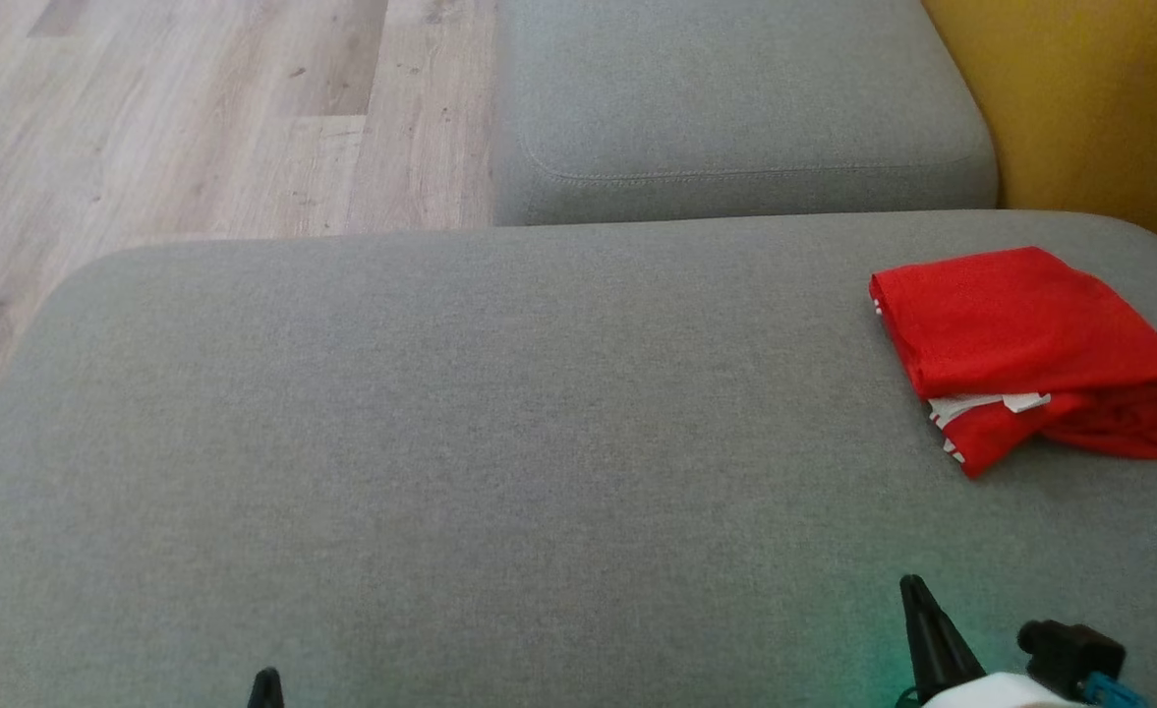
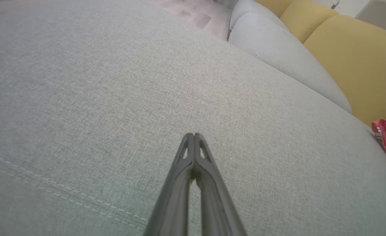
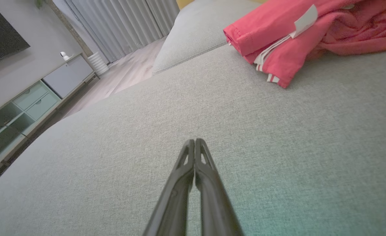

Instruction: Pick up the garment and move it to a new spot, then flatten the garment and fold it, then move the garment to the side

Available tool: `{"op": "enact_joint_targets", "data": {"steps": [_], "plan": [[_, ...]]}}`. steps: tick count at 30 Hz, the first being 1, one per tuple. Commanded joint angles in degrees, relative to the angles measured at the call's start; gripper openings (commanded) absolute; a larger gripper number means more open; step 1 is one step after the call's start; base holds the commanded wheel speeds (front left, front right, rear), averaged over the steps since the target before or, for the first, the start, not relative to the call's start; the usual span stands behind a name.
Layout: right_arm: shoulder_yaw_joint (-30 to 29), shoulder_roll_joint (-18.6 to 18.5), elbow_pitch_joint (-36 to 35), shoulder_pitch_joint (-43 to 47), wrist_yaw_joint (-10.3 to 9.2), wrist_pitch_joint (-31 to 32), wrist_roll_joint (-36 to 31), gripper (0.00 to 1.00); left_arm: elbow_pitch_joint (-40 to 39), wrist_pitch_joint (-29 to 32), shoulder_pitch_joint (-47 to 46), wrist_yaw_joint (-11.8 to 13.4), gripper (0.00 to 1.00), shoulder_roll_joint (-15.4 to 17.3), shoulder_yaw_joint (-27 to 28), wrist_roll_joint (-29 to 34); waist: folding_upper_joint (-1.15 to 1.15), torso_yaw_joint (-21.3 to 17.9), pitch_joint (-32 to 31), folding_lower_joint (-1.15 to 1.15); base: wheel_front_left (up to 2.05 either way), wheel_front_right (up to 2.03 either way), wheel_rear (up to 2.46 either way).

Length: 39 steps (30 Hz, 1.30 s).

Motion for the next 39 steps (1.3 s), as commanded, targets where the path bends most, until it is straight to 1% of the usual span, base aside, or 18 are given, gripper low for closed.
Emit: {"op": "enact_joint_targets", "data": {"steps": [1, 39], "plan": [[-0.1, -0.5, -2.1, -3.2, 0.04, 0.3, 1.4, 0.00, -1.3, 0.2, -3.0, -0.5, 0.00, 0.2, 1.7, -0.7, 0.00, 0.0, 0.0, 0.00, 0.00, 0.00, 0.00], [-3.7, -0.9, -3.9, -7.3, 0.10, 4.4, 26.0, 0.00, 0.3, 5.8, -8.7, -7.7, 0.00, -4.9, 11.9, -15.5, 0.00, -0.7, 2.2, -0.01, 0.00, 0.00, 0.00]]}}
